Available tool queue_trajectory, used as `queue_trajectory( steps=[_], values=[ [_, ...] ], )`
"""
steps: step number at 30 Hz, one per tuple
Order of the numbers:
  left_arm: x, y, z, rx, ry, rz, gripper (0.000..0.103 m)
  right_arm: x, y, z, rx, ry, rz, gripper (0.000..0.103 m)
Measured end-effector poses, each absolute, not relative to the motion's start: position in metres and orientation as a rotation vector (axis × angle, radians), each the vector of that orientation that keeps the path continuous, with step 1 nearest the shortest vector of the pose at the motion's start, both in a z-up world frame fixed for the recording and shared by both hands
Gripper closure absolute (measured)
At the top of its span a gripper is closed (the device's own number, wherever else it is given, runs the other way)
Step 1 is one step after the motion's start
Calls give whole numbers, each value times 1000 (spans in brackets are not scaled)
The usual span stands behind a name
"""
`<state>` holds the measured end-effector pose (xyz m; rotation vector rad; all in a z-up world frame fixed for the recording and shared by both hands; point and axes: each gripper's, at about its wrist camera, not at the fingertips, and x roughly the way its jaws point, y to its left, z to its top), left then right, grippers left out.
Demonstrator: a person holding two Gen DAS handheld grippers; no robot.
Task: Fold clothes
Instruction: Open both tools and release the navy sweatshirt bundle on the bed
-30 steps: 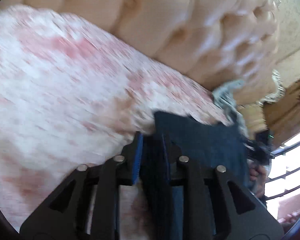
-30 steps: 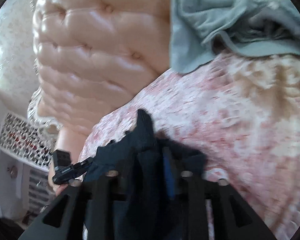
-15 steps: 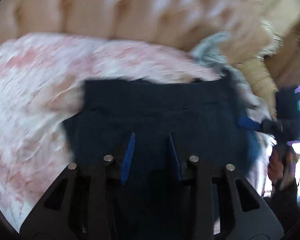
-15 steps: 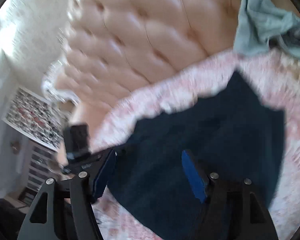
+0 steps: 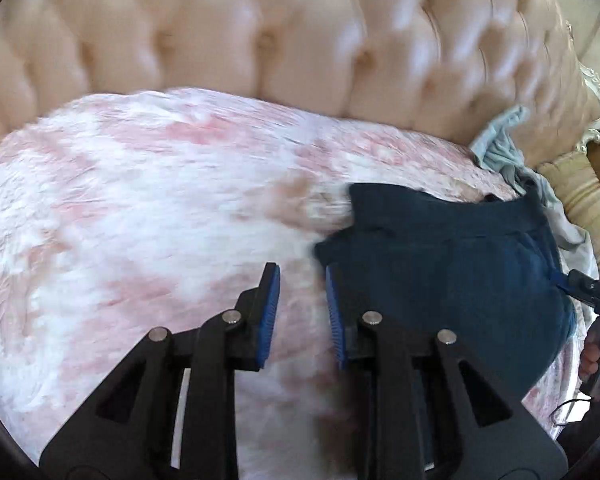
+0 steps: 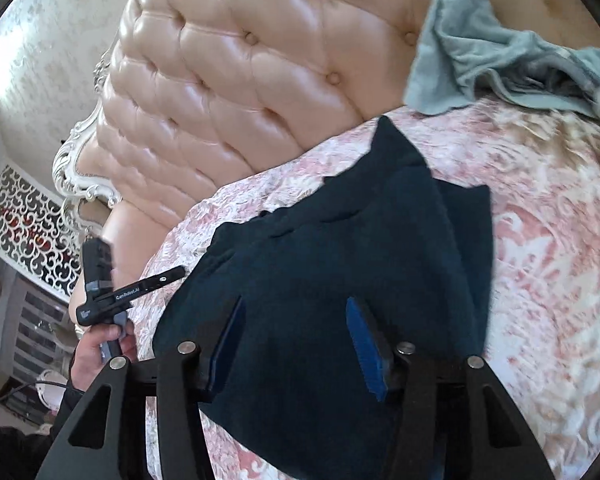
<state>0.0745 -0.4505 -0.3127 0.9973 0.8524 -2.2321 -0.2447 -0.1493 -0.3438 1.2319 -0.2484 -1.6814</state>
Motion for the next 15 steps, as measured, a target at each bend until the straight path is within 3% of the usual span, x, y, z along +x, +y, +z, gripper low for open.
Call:
queue_trajectory(
  steps=[3, 9, 10, 12, 15],
  values=[
    [112, -446, -313, 878, 1102, -2283, 75, -243, -135, -343, 1273, -304, -1688, 51],
    [132, -407, -333, 956, 1280, -2393, 60, -227, -112, -310, 1288, -265, -1873, 46],
    [130, -404, -335, 976, 1295, -2412, 60, -221, -101, -300, 1250, -258, -1942, 44],
    [125, -403, -333, 993, 1264, -2442, 60, -217, -78, -286, 1184, -291, -2052, 22],
    [119, -405, -324, 972, 1271, -2514, 60, -227, -48, -285, 1152, -434, -2111, 20]
  ],
)
